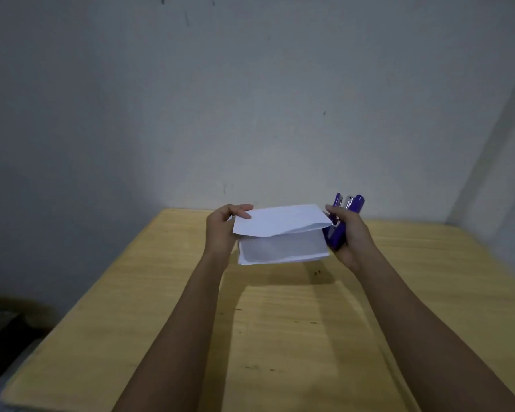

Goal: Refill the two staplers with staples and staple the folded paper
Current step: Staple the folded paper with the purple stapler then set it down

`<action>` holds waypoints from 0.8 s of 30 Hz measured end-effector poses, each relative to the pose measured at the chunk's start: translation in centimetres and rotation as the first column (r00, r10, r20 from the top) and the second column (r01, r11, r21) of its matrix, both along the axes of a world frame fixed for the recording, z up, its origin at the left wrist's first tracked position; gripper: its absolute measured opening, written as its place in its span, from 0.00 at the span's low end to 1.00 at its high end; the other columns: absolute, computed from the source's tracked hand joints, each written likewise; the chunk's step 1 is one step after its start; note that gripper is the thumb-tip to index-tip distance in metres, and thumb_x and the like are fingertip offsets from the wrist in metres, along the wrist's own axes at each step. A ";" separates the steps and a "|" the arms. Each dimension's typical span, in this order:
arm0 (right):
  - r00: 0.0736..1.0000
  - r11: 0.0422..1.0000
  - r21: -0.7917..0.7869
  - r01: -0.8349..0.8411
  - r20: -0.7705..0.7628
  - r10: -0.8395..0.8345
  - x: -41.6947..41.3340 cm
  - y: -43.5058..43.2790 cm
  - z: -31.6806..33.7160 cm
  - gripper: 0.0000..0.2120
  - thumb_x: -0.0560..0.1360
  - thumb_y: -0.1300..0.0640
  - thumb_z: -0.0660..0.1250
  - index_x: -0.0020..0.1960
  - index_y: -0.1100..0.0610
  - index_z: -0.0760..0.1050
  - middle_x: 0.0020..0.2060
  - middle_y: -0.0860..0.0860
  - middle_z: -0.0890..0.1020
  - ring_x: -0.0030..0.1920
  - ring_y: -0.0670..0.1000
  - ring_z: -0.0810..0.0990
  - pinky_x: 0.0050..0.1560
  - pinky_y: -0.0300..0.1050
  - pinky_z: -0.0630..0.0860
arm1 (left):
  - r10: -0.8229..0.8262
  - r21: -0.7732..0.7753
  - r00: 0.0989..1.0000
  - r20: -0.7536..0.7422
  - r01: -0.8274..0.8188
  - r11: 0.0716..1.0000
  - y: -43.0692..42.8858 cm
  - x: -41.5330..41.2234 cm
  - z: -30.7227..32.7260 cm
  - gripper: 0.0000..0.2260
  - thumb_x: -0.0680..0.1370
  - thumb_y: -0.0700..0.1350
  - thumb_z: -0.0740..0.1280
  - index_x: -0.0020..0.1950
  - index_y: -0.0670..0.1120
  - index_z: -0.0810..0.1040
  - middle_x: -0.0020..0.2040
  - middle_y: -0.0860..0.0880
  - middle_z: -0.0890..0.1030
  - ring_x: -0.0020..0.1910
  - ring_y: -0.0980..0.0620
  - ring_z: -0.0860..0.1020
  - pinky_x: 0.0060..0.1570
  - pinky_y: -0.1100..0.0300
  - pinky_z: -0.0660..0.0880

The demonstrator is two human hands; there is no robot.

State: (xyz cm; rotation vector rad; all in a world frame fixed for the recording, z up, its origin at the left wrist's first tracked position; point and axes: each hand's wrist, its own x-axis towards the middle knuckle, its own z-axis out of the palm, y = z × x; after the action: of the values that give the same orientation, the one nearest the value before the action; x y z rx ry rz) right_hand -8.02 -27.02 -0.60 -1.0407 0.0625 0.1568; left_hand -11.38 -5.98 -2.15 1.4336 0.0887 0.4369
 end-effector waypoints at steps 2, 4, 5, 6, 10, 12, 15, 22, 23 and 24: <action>0.999 0.998 -0.045 -0.046 0.011 0.046 -0.4 -1.1 0.0 0.05 0.73 0.55 0.68 0.42 0.55 0.73 0.28 0.47 0.81 0.28 0.46 0.78 0.33 0.40 0.74 | 0.031 0.016 0.999 0.037 -0.032 0.999 -0.8 0.1 0.0 0.16 0.71 0.25 0.57 0.30 0.41 0.74 0.48 0.50 0.80 0.47 0.50 0.79 0.35 0.61 0.74; 0.991 0.977 -0.167 -0.129 0.023 0.134 -0.9 -1.8 -0.2 0.09 0.69 0.54 0.73 0.46 0.57 0.76 0.34 0.49 0.82 0.31 0.47 0.80 0.33 0.41 0.75 | 0.068 0.036 0.995 0.076 -0.071 0.997 -1.4 0.2 -0.1 0.17 0.70 0.24 0.57 0.29 0.42 0.73 0.48 0.51 0.80 0.46 0.54 0.79 0.37 0.62 0.75; 0.984 0.956 -0.237 -0.171 0.018 0.180 -1.1 -2.1 -0.4 0.13 0.67 0.56 0.74 0.48 0.59 0.76 0.38 0.52 0.82 0.34 0.49 0.80 0.33 0.41 0.76 | 0.080 0.039 0.993 0.092 -0.083 0.996 -1.7 0.3 -0.3 0.17 0.70 0.24 0.57 0.29 0.42 0.73 0.48 0.51 0.80 0.46 0.55 0.79 0.37 0.63 0.75; 0.978 0.932 -0.309 -0.192 0.017 0.207 -1.2 -2.3 -0.7 0.15 0.66 0.59 0.75 0.50 0.61 0.76 0.40 0.54 0.82 0.35 0.50 0.81 0.34 0.41 0.77 | 0.083 0.040 0.991 0.103 -0.088 0.995 -1.9 0.3 -0.3 0.17 0.70 0.24 0.57 0.29 0.42 0.73 0.48 0.52 0.80 0.45 0.56 0.80 0.37 0.65 0.76; 0.994 0.914 -0.401 -0.058 0.062 0.091 -0.9 -2.8 -1.7 0.15 0.63 0.67 0.76 0.44 0.60 0.73 0.42 0.59 0.80 0.40 0.56 0.80 0.41 0.47 0.76 | 0.094 0.041 0.991 0.098 -0.098 0.994 -2.8 0.5 -0.7 0.07 0.77 0.34 0.63 0.45 0.46 0.76 0.50 0.53 0.80 0.44 0.61 0.80 0.40 0.62 0.76; 0.994 0.917 -0.396 0.051 0.108 -0.008 -0.9 -2.9 -1.6 0.14 0.63 0.67 0.76 0.41 0.58 0.73 0.39 0.56 0.80 0.38 0.55 0.79 0.35 0.44 0.75 | -0.030 -0.089 0.999 -0.019 0.029 0.996 -2.9 0.3 -0.6 0.03 0.80 0.47 0.62 0.52 0.53 0.74 0.51 0.51 0.80 0.47 0.53 0.80 0.42 0.57 0.76; 0.981 0.896 -0.412 0.166 0.162 -0.107 -1.0 -3.1 -1.3 0.13 0.64 0.66 0.75 0.41 0.56 0.73 0.37 0.53 0.79 0.34 0.51 0.78 0.26 0.39 0.74 | -0.277 -0.132 0.955 -0.109 0.262 0.956 -2.8 -0.2 -1.2 0.09 0.79 0.52 0.62 0.53 0.49 0.77 0.48 0.50 0.82 0.45 0.51 0.83 0.43 0.55 0.80; 0.983 0.917 -0.381 0.121 0.172 -0.059 -1.6 -3.5 -1.9 0.14 0.64 0.69 0.75 0.40 0.58 0.71 0.33 0.53 0.76 0.31 0.50 0.75 0.26 0.37 0.72 | -0.195 -0.073 0.979 -0.053 0.191 0.979 -3.3 -0.7 -3.2 0.06 0.77 0.39 0.66 0.52 0.40 0.78 0.44 0.47 0.83 0.41 0.56 0.83 0.41 0.63 0.81; 0.981 0.913 -0.380 0.150 0.172 -0.090 -1.6 -3.4 -2.2 0.14 0.64 0.69 0.75 0.40 0.58 0.71 0.33 0.53 0.76 0.31 0.50 0.75 0.25 0.38 0.72 | -0.193 -0.060 0.980 -0.051 0.190 0.980 -3.5 -0.7 -3.3 0.05 0.77 0.39 0.66 0.51 0.40 0.78 0.43 0.48 0.83 0.41 0.56 0.83 0.40 0.63 0.81; 0.976 0.908 -0.374 0.187 0.174 -0.130 -1.4 -3.4 -2.6 0.14 0.63 0.69 0.75 0.40 0.57 0.72 0.34 0.53 0.76 0.31 0.50 0.74 0.26 0.39 0.72 | -0.186 -0.042 0.981 -0.050 0.184 0.982 -3.6 -0.7 -3.5 0.05 0.77 0.38 0.66 0.51 0.40 0.78 0.43 0.47 0.83 0.41 0.56 0.83 0.40 0.63 0.81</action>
State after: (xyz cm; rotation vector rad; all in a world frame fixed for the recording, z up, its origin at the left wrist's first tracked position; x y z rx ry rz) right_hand -9.46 -30.40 -3.18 -1.4371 0.0469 -0.0859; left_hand -12.06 -9.59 -5.62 1.4030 0.0063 0.2433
